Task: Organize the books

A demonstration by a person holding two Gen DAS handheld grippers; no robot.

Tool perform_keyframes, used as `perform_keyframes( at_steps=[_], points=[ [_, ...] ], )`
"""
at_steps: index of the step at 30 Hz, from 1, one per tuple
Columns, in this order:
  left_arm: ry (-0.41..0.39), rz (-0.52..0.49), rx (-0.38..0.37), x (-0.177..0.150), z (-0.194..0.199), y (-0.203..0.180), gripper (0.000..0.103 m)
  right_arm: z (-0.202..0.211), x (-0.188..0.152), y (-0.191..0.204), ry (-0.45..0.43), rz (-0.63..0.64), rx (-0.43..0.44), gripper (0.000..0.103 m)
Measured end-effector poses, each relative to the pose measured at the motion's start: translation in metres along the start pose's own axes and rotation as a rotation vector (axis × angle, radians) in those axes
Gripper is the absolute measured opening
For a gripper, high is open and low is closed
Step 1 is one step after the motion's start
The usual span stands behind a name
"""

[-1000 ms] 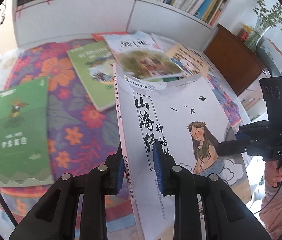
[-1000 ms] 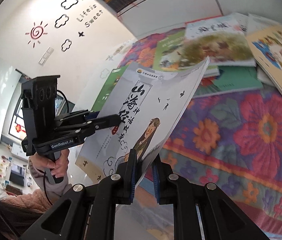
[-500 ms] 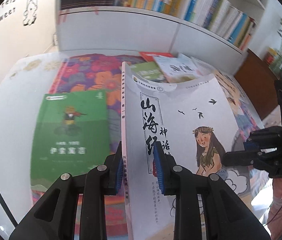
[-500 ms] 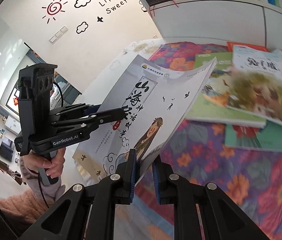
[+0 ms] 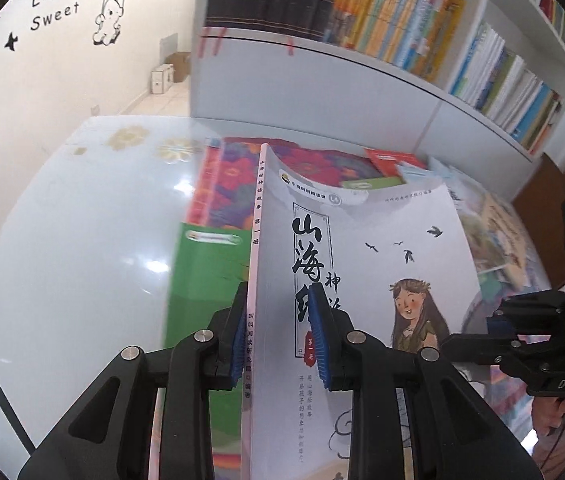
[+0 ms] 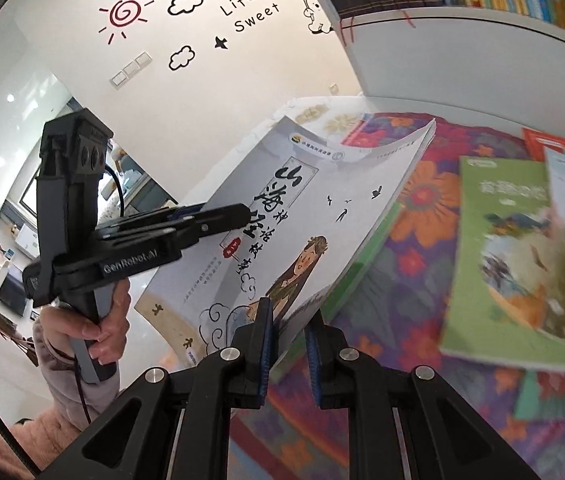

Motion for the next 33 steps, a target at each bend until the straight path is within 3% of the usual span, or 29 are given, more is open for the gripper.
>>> perform_keyframes(
  at_steps=[4, 9, 11, 12, 14, 15, 18, 22, 33],
  points=[
    [0.010, -0.003, 0.027, 0.004, -0.020, 0.020, 0.026, -0.015, 0.006, 0.000, -0.002, 0.005, -0.015, 0.015],
    [0.099, 0.083, -0.044, 0.004, -0.061, 0.052, 0.026, -0.040, 0.007, -0.014, 0.014, -0.042, -0.020, 0.015],
    [0.122, 0.087, -0.005, 0.001, -0.070, 0.060, 0.026, -0.052, 0.007, -0.025, 0.035, -0.086, -0.001, 0.015],
    [0.132, 0.091, -0.016, 0.000, -0.071, 0.061, 0.026, -0.055, 0.004, -0.030, 0.040, -0.101, 0.012, 0.015],
    [0.150, 0.086, -0.124, -0.004, -0.071, 0.056, 0.028, -0.059, -0.002, -0.034, 0.055, -0.113, 0.021, 0.015],
    [0.154, 0.077, -0.117, -0.004, -0.072, 0.054, 0.030, -0.060, -0.001, -0.036, 0.056, -0.117, 0.029, 0.015],
    [0.147, 0.052, 0.011, -0.003, -0.071, 0.057, 0.029, -0.062, -0.003, -0.035, 0.067, -0.141, 0.062, 0.015],
    [0.160, 0.093, -0.026, -0.008, -0.072, 0.069, 0.029, -0.064, -0.006, -0.036, 0.082, -0.160, 0.066, 0.015],
    [0.163, 0.173, 0.035, -0.015, -0.071, 0.089, 0.029, -0.080, 0.017, -0.039, 0.108, -0.194, 0.096, 0.015]
  ],
)
Point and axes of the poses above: each gripper's, at about its wrist camera, not at the fingertips, and z roughly against the way its jaws point, y to its left, x to its top, the point moved 6 cm from there along -z, roughly the way its jaws point, and after that the axes turned 15 degrees about y, right-handed, at the moved point
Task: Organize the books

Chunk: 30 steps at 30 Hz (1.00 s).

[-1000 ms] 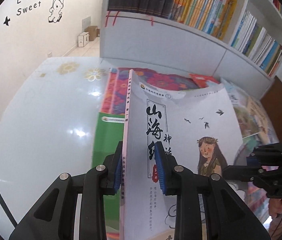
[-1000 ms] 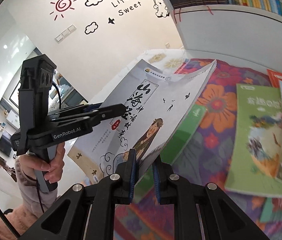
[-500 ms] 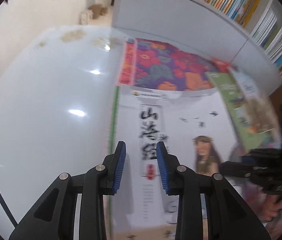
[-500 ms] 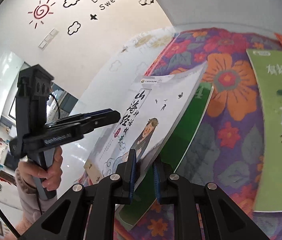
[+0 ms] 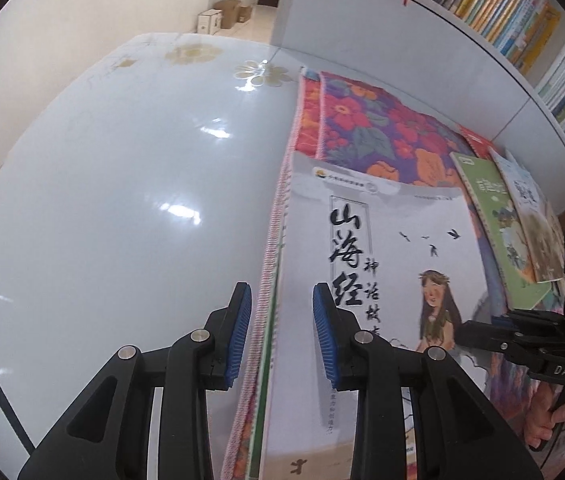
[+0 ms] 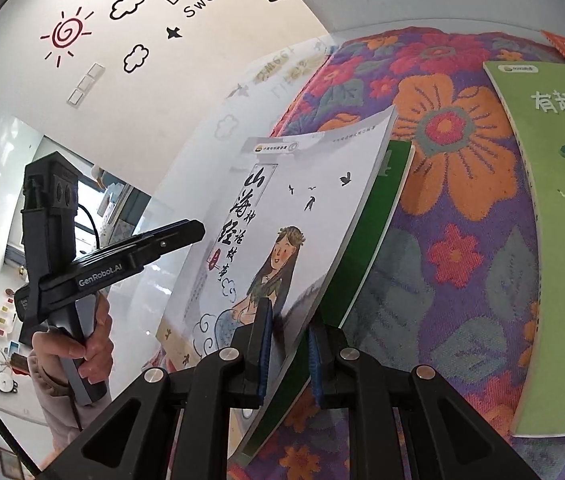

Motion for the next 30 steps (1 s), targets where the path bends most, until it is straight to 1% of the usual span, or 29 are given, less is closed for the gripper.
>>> perform_keyframes(
  at_steps=[5, 8, 12, 15, 17, 19, 21, 23, 25, 27, 30],
  points=[
    [0.033, 0.005, -0.018, -0.003, -0.007, 0.000, 0.030, -0.004, 0.007, 0.005, 0.010, 0.000, -0.005, 0.015],
    [0.030, 0.002, -0.023, -0.005, -0.006, -0.003, 0.030, -0.009, 0.011, 0.006, 0.015, -0.003, -0.006, 0.016],
    [0.036, -0.019, -0.005, -0.006, -0.007, -0.008, 0.030, -0.013, 0.011, 0.008, 0.023, 0.001, -0.012, 0.016],
    [0.037, -0.017, 0.006, -0.005, -0.007, -0.007, 0.030, -0.015, 0.013, 0.011, 0.024, 0.008, -0.028, 0.016],
    [0.031, -0.016, 0.018, -0.006, -0.005, -0.006, 0.030, -0.015, 0.014, 0.011, 0.021, -0.001, -0.016, 0.016],
    [0.014, -0.002, 0.044, -0.006, -0.001, -0.002, 0.030, -0.016, 0.014, 0.009, 0.019, -0.018, 0.013, 0.019],
    [0.000, 0.017, 0.058, -0.006, 0.004, 0.002, 0.030, -0.014, 0.014, 0.005, 0.014, -0.055, 0.054, 0.027],
    [-0.012, 0.037, 0.066, -0.006, 0.010, 0.005, 0.030, -0.011, 0.014, 0.001, 0.011, -0.094, 0.082, 0.031],
    [-0.035, 0.049, 0.097, -0.008, 0.019, 0.005, 0.030, -0.004, 0.013, -0.003, 0.006, -0.101, 0.042, 0.032],
    [-0.055, 0.045, 0.109, -0.009, 0.028, 0.002, 0.030, 0.006, 0.011, -0.005, -0.017, -0.095, 0.013, 0.035],
    [-0.077, 0.017, 0.118, -0.011, 0.042, -0.015, 0.030, 0.030, 0.009, -0.013, -0.056, -0.117, 0.010, 0.040]
  ],
)
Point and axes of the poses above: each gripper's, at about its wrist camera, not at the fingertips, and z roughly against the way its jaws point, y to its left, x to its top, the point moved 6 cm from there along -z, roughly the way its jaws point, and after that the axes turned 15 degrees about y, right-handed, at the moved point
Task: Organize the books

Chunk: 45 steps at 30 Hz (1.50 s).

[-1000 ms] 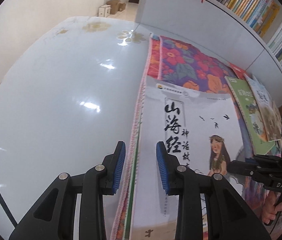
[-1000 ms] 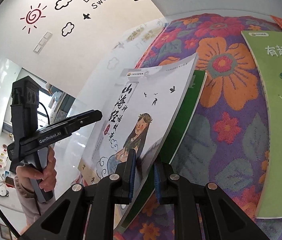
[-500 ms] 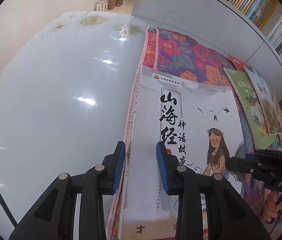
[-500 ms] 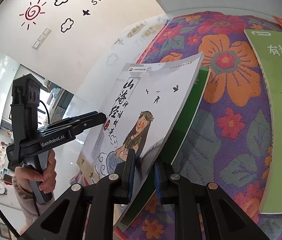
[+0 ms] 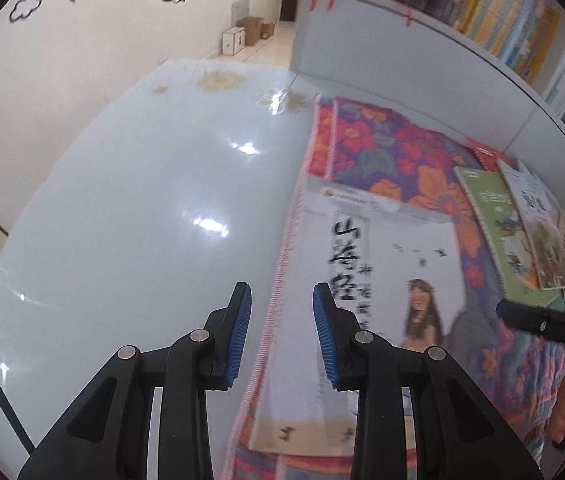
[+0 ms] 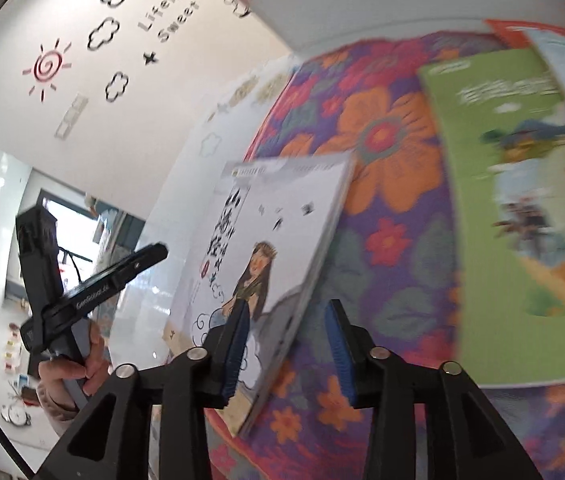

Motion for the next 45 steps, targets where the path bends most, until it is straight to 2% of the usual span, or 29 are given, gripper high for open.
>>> perform_keyframes(
  at_steps=[2, 5, 10, 14, 15, 19, 22, 23, 24, 26, 27, 29, 31, 34, 39, 45],
  points=[
    [-0.027, -0.022, 0.006, 0.002, 0.010, -0.015, 0.030, 0.018, -0.002, -0.007, -0.036, -0.008, 0.007, 0.040],
    [-0.051, -0.047, -0.027, 0.007, 0.022, -0.044, 0.033, 0.049, -0.011, -0.018, -0.115, -0.001, -0.010, 0.040],
    [-0.084, -0.069, -0.097, 0.020, 0.025, -0.109, 0.034, 0.110, -0.009, -0.070, -0.250, -0.085, 0.008, 0.040],
    [-0.082, -0.127, -0.154, 0.028, 0.008, -0.185, 0.034, 0.163, -0.002, -0.118, -0.385, -0.141, -0.084, 0.042],
    [-0.088, -0.132, -0.171, 0.031, 0.003, -0.202, 0.034, 0.171, -0.003, -0.128, -0.420, -0.151, -0.091, 0.048],
    [-0.099, -0.129, -0.244, 0.041, -0.026, -0.262, 0.034, 0.186, 0.000, -0.172, -0.459, -0.234, -0.164, 0.050],
    [-0.074, -0.171, -0.195, 0.042, -0.054, -0.293, 0.034, 0.185, -0.003, -0.201, -0.444, -0.298, -0.128, 0.050],
    [-0.056, -0.175, -0.203, 0.043, -0.062, -0.299, 0.034, 0.185, -0.004, -0.206, -0.456, -0.290, -0.104, 0.049],
    [-0.041, -0.170, -0.229, 0.044, -0.071, -0.305, 0.034, 0.189, -0.008, -0.209, -0.505, -0.288, -0.112, 0.049],
    [-0.046, -0.146, -0.276, 0.043, -0.081, -0.308, 0.035, 0.198, -0.011, -0.213, -0.570, -0.299, -0.195, 0.049],
    [-0.077, -0.147, -0.280, 0.043, -0.081, -0.308, 0.036, 0.200, -0.012, -0.213, -0.591, -0.296, -0.226, 0.049],
    [-0.111, -0.199, -0.242, 0.043, -0.081, -0.311, 0.037, 0.199, -0.011, -0.214, -0.611, -0.300, -0.219, 0.049],
    [-0.133, -0.223, -0.219, 0.042, -0.080, -0.313, 0.040, 0.197, -0.010, -0.218, -0.621, -0.316, -0.192, 0.049],
    [-0.138, -0.200, -0.266, 0.042, -0.081, -0.307, 0.039, 0.199, -0.014, -0.224, -0.637, -0.313, -0.180, 0.049],
    [-0.164, -0.205, -0.257, 0.039, -0.081, -0.310, 0.040, 0.191, -0.014, -0.215, -0.627, -0.274, -0.271, 0.050],
    [-0.156, -0.234, -0.296, 0.037, -0.083, -0.320, 0.040, 0.186, -0.012, -0.210, -0.613, -0.246, -0.338, 0.051]
  ],
)
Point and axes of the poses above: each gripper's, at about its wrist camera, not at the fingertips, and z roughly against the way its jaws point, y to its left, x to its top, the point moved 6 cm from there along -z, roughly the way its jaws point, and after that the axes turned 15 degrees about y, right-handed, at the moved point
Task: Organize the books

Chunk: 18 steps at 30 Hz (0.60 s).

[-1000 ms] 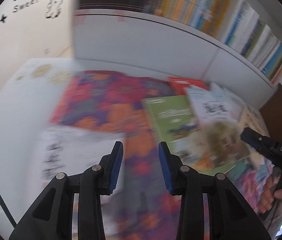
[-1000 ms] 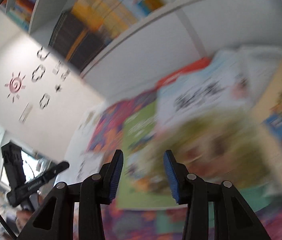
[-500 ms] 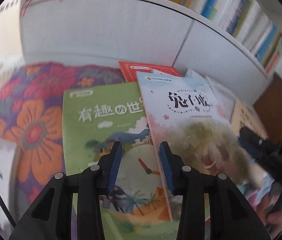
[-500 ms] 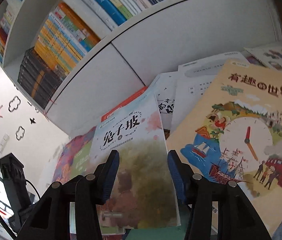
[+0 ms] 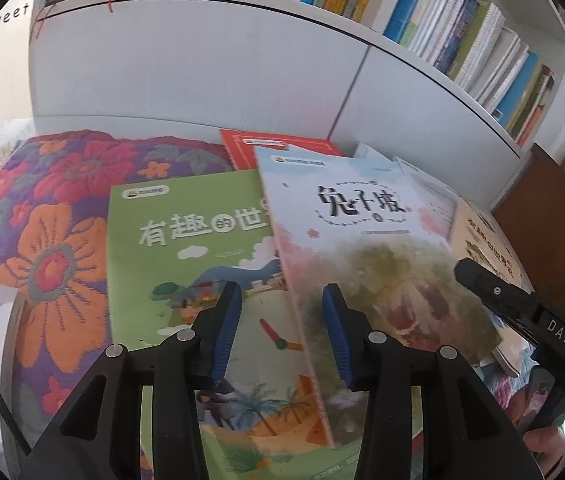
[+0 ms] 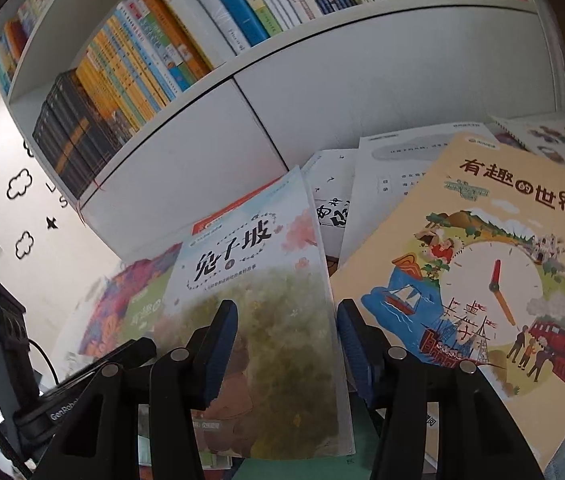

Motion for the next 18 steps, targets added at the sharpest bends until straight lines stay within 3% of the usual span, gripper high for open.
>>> perform_keyframes(
  at_steps=[8, 13, 18],
  points=[
    [0.001, -0.003, 0.006, 0.000, -0.002, -0.002, 0.040, -0.001, -0.003, 0.007, -0.004, 0.023, -0.029, 0.051],
    [0.003, -0.008, 0.011, 0.001, -0.003, -0.003, 0.040, -0.002, -0.004, 0.011, 0.010, 0.025, 0.036, 0.053],
    [0.024, -0.004, -0.004, 0.000, -0.002, -0.004, 0.040, -0.008, -0.006, 0.019, 0.034, 0.084, -0.013, 0.053]
  ],
)
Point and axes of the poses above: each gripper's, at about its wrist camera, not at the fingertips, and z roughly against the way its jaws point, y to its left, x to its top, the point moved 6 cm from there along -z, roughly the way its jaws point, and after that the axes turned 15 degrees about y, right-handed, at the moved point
